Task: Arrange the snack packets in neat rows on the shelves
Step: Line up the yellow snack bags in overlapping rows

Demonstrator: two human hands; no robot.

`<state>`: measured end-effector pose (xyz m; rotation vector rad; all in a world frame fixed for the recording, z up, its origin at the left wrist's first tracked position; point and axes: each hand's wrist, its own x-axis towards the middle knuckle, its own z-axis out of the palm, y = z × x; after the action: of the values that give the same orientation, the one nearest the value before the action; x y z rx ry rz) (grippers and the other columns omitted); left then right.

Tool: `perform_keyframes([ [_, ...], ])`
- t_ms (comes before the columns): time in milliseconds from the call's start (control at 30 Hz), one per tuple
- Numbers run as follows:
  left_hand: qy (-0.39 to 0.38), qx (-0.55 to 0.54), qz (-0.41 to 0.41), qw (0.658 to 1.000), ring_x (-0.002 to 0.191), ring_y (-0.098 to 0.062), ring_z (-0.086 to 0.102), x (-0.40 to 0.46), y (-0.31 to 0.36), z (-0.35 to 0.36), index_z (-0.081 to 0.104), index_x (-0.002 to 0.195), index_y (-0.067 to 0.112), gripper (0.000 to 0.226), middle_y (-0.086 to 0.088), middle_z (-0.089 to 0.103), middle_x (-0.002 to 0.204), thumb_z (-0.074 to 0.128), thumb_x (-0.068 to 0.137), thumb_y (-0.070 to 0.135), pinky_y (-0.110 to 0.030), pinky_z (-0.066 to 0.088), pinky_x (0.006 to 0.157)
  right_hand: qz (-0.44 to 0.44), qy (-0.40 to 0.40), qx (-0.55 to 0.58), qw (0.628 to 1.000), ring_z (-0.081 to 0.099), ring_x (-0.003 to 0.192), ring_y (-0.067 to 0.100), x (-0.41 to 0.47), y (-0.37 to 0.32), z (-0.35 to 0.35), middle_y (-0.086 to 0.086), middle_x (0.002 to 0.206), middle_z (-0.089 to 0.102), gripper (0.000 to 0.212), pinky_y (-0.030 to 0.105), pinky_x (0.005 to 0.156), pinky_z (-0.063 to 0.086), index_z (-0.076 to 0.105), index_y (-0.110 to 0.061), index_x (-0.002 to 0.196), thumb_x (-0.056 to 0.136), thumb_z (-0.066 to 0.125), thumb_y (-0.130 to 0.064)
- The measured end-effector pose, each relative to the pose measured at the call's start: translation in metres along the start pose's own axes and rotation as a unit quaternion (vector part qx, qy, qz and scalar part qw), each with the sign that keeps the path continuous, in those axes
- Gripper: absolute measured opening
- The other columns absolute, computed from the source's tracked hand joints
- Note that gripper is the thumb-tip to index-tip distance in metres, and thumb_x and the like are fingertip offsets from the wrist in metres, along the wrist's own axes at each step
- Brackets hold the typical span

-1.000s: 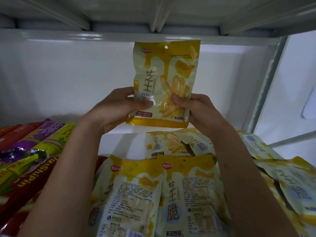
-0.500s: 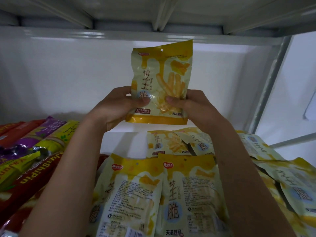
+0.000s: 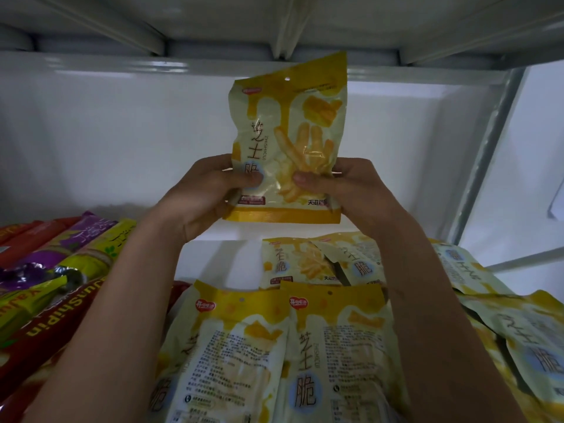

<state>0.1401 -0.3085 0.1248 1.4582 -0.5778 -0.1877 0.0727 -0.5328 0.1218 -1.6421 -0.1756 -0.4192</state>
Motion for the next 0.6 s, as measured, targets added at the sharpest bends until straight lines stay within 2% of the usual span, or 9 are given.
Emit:
perform_keyframes([
  [100,0.004,-0.005,-0.001,1.000,0.106,-0.027,0.077,-0.0004,-0.0007,0.0019,0.072,0.124,0.006,0.040,-0.011,0.078,0.117,0.078,0.084,0.014,-0.043,0.062,0.090,0.010,-0.009,-0.005,1.000,0.077,0.104,0.022,0.0000,-0.0005,0.0009,0.006,0.107,0.080,0.026,0.045,0.102,0.057,0.079,-0.009,0.107,0.082,0.085,-0.013],
  [200,0.028,0.018,0.002,0.999,0.097,-0.025,0.079,0.0007,-0.0028,0.0033,0.074,0.118,0.007,0.029,-0.011,0.080,0.110,0.076,0.089,0.008,-0.035,0.064,0.076,0.022,-0.018,-0.023,0.999,0.077,0.104,0.022,0.0005,0.0018,0.0039,0.005,0.107,0.080,0.024,0.045,0.101,0.058,0.078,-0.010,0.109,0.087,0.083,-0.016],
  [233,0.029,0.026,-0.003,0.999,0.097,-0.025,0.079,0.0014,-0.0035,0.0034,0.074,0.116,0.007,0.024,-0.010,0.080,0.108,0.074,0.091,0.006,-0.034,0.064,0.075,0.027,-0.018,-0.022,0.999,0.077,0.102,0.022,0.0007,0.0022,0.0049,0.006,0.107,0.080,0.023,0.046,0.099,0.059,0.078,-0.009,0.108,0.086,0.083,-0.015],
  [333,0.023,0.038,-0.018,0.999,0.102,-0.028,0.078,0.0010,-0.0023,0.0027,0.074,0.114,0.009,0.024,-0.009,0.080,0.108,0.074,0.091,0.007,-0.041,0.062,0.087,0.035,-0.013,-0.004,0.999,0.078,0.099,0.024,0.0008,0.0022,0.0055,0.009,0.105,0.080,0.026,0.045,0.094,0.062,0.078,-0.005,0.107,0.082,0.084,-0.010],
  [433,0.003,0.013,-0.021,1.000,0.108,-0.028,0.076,-0.0016,0.0001,0.0009,0.073,0.122,0.010,0.046,-0.010,0.079,0.115,0.080,0.078,0.019,-0.045,0.059,0.095,0.047,-0.021,0.032,0.998,0.078,0.100,0.027,0.0005,0.0005,0.0036,0.012,0.107,0.080,0.033,0.046,0.093,0.062,0.077,-0.002,0.110,0.079,0.085,-0.007],
  [500,0.005,0.011,-0.018,1.000,0.109,-0.028,0.076,-0.0030,0.0007,0.0022,0.073,0.122,0.010,0.052,-0.010,0.079,0.116,0.082,0.073,0.023,-0.046,0.059,0.097,0.058,-0.028,0.039,0.997,0.078,0.101,0.028,0.0003,-0.0003,0.0031,0.012,0.108,0.079,0.036,0.046,0.093,0.062,0.076,-0.002,0.112,0.078,0.085,-0.007],
  [600,0.030,0.017,-0.011,0.999,0.104,-0.028,0.077,-0.0023,0.0000,0.0048,0.075,0.117,0.008,0.049,-0.010,0.080,0.111,0.083,0.070,0.021,-0.045,0.063,0.092,0.066,-0.040,0.028,0.997,0.077,0.103,0.027,-0.0008,-0.0003,0.0042,0.011,0.110,0.079,0.033,0.045,0.093,0.062,0.074,-0.002,0.115,0.083,0.082,-0.008],
])
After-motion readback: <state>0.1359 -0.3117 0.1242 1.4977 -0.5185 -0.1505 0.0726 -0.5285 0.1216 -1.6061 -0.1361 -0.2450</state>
